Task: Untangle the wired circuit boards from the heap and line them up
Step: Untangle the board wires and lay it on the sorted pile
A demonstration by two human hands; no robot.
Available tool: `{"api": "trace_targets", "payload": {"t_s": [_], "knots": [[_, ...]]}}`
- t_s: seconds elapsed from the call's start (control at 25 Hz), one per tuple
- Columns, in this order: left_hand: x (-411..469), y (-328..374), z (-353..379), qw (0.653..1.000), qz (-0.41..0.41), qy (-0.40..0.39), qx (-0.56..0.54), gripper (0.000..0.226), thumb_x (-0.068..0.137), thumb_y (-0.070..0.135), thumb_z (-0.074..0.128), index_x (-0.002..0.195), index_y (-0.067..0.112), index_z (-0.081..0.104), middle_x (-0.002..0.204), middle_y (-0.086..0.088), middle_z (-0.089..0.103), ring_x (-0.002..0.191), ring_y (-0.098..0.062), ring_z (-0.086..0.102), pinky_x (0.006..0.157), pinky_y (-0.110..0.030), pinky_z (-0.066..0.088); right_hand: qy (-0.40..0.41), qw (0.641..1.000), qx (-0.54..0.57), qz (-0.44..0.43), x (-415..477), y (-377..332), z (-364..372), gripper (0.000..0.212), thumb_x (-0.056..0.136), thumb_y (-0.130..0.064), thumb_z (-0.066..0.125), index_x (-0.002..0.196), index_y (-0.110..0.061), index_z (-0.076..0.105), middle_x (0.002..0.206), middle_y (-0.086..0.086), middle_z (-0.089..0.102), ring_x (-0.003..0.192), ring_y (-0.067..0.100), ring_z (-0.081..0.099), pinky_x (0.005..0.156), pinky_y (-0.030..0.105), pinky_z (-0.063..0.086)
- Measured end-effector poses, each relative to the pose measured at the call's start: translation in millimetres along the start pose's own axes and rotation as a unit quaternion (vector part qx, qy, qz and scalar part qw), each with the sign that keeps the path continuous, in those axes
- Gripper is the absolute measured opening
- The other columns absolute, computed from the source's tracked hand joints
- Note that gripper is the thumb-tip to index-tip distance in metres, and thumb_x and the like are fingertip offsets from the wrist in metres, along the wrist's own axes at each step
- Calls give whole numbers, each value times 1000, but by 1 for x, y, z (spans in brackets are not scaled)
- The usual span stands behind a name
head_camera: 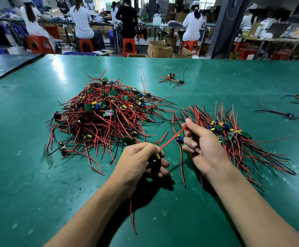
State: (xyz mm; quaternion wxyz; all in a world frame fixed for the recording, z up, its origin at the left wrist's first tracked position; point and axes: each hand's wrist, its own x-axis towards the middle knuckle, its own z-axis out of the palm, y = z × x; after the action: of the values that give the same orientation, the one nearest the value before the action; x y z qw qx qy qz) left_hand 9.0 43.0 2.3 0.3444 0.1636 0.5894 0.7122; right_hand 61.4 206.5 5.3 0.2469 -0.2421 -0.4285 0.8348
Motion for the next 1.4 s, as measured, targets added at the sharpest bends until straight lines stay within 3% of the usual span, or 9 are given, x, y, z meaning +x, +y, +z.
{"api": "trace_targets", "payload": {"t_s": [0.16,0.44,0.6,0.72,0.88,1.04,1.2,1.4], "knots": [[0,0,-1,1000,1,-8,-1,29,90,4,52,66,8,68,67,-21,67,48,-25,63,46,-24,52,-52,978,157,128,-1,-10,-1,23,82,-18,61,62,-6,61,59,-1,41,30,3,28,31,14,21],[3,-3,-3,1000,6,16,2,22,90,5,51,73,3,65,67,-21,67,49,-26,64,47,-25,53,-45,970,201,132,0,-11,-7,19,89,-14,57,75,-3,63,64,1,47,34,2,33,33,13,26],[2,-3,-2,999,9,29,-10,17,91,3,52,78,0,63,68,-20,67,51,-26,63,49,-27,53,-44,996,53,56,-1,-6,-6,20,86,-27,65,83,-8,66,65,-2,51,39,3,36,36,15,30],[0,-5,0,999,28,36,27,16,92,4,54,80,-1,64,70,-19,69,56,-27,67,53,-29,55,-31,995,-85,-43,-3,3,-4,17,88,-24,70,90,-7,70,65,-5,55,42,6,41,40,17,33],[1,-7,2,997,38,49,42,17,92,4,56,78,3,65,71,-17,71,61,-29,69,60,-32,56,-6,990,-131,-44,-4,6,-2,19,98,-17,60,89,-4,72,66,-3,54,41,7,40,39,18,31],[1,-6,2,998,34,35,44,18,92,5,56,78,2,66,71,-18,71,61,-28,70,58,-31,57,-26,998,-3,56,-2,-2,-2,29,101,-21,52,90,-4,73,64,-3,49,39,5,31,36,17,26],[0,-4,2,999,28,23,23,20,92,4,56,75,2,67,71,-19,70,58,-28,68,55,-30,57,-62,979,125,148,-2,-9,-4,38,96,-26,53,74,-5,76,65,-3,46,37,5,29,34,16,24],[2,-6,-1,999,29,4,23,24,92,4,56,73,6,69,73,-20,70,59,-28,68,56,-31,58,-105,956,207,180,-5,-13,-4,32,86,-23,52,66,-7,71,73,-5,37,37,8,30,34,19,25]]}}
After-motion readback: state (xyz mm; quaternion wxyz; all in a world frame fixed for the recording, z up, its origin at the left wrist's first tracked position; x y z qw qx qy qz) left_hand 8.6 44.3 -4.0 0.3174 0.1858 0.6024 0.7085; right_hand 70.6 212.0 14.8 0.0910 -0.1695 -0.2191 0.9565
